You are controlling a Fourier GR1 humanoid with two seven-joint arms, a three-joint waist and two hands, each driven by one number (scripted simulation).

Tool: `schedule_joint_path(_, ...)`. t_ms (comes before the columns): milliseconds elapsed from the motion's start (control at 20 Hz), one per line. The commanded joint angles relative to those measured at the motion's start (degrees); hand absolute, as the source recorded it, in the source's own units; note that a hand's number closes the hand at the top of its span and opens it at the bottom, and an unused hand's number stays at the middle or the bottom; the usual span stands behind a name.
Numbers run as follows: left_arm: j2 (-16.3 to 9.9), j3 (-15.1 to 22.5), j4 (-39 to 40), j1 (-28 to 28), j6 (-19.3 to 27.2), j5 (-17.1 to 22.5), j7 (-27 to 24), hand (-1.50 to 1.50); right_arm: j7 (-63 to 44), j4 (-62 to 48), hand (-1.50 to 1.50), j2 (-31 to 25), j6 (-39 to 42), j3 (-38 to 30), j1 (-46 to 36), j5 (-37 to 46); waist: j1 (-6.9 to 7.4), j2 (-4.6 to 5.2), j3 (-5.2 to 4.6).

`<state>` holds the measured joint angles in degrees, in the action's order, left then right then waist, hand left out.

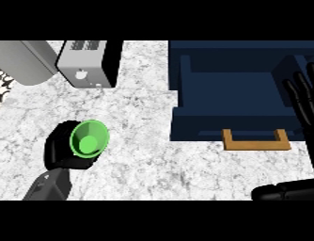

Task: Pick up the cup, place it into the drawer and close the drawer

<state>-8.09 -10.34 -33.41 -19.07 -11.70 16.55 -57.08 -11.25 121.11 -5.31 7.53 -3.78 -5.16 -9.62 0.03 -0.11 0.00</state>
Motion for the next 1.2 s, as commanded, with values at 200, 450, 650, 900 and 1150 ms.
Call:
schedule_joint_path(200,0.77,6.63,-21.40,4.45,-2.60,-0.31,7.99,1.50,-2.63,1.17,-1.50,-0.98,-0.24,-1.66,-0.40,-1.69,0.82,-0.34,0.09)
schedule_joint_path(450,2.31,9.32,-36.54,4.26,1.24,1.76,21.07,1.50,1.35,-0.09,-1.50,0.35,1.43,0.42,3.02,-0.50,0.53,-0.22,0.08)
schedule_joint_path(650,5.48,11.26,-46.04,2.20,7.43,2.46,30.32,1.50,-2.67,0.70,-1.50,0.64,-1.71,1.29,-1.19,1.48,0.58,-0.19,0.04)
schedule_joint_path(900,6.41,10.40,-44.79,-8.08,11.91,1.85,36.05,1.50,2.88,-4.60,-1.50,-0.81,1.18,-3.06,-1.30,-1.53,-0.18,0.11,0.02)
schedule_joint_path(1150,6.20,12.70,-50.98,-8.93,15.17,-0.89,42.13,1.50,5.60,-5.13,-1.50,3.79,-1.66,4.36,0.03,6.12,0.10,0.06,0.01)
